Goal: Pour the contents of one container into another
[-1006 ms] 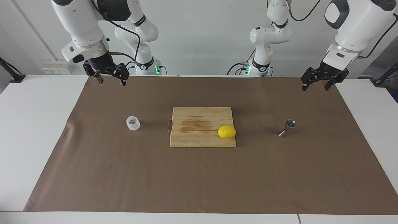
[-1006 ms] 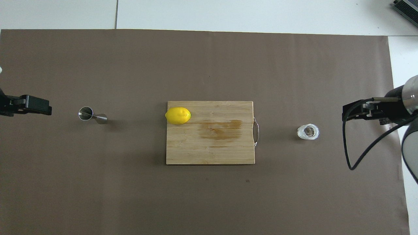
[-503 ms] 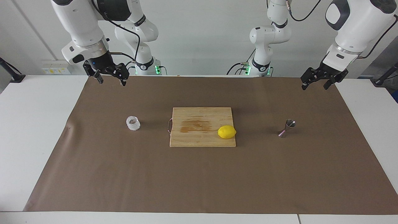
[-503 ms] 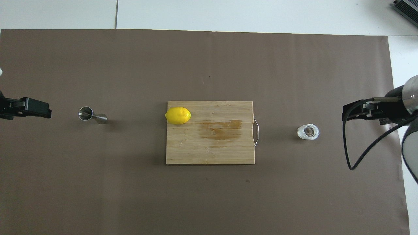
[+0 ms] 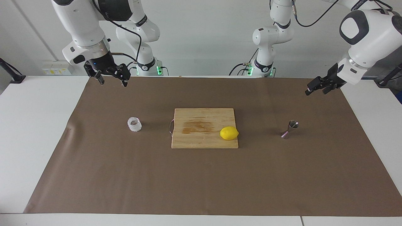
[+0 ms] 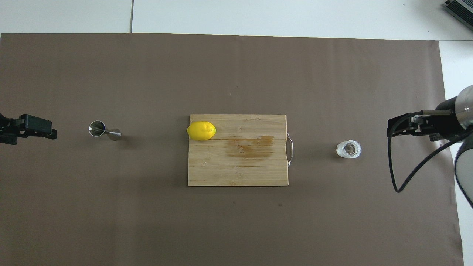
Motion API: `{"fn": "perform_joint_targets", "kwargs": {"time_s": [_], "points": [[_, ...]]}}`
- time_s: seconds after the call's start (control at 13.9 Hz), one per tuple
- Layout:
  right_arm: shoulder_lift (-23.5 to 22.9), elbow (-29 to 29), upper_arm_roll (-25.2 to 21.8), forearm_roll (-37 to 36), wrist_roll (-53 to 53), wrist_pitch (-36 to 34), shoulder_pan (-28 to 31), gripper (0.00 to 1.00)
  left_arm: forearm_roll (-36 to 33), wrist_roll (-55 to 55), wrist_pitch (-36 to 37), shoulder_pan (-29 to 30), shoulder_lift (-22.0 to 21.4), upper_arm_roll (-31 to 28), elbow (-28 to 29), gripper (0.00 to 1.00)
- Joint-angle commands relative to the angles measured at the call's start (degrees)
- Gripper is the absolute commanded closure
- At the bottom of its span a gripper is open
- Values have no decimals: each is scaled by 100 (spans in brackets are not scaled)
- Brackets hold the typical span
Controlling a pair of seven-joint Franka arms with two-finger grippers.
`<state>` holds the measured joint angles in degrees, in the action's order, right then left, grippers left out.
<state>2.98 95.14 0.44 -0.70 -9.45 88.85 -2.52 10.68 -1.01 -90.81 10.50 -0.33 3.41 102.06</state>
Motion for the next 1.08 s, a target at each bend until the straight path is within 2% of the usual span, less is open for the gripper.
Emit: {"fn": "perform_joint_targets", "kwargs": {"time_s": [0.0,0.36,0.57,0.79,1.01], "points": [[19,-13,35,166,93,-60,94,0,363,-92,178,146,419,37,-54,0],[19,-13,35,166,93,-52,94,0,1356,-1557,414,260,858,46,-151,0],[19,-13,35,157,93,-60,94,0,1840,-1797,695,505,1245,46,-239,0],[19,-13,35,166,93,-60,94,0,2384,-2499,959,865,1552,81,-248,0],[19,-13,35,166,93,-60,94,0,2938,-2676,1083,963,1835,46,-274,0]]}}
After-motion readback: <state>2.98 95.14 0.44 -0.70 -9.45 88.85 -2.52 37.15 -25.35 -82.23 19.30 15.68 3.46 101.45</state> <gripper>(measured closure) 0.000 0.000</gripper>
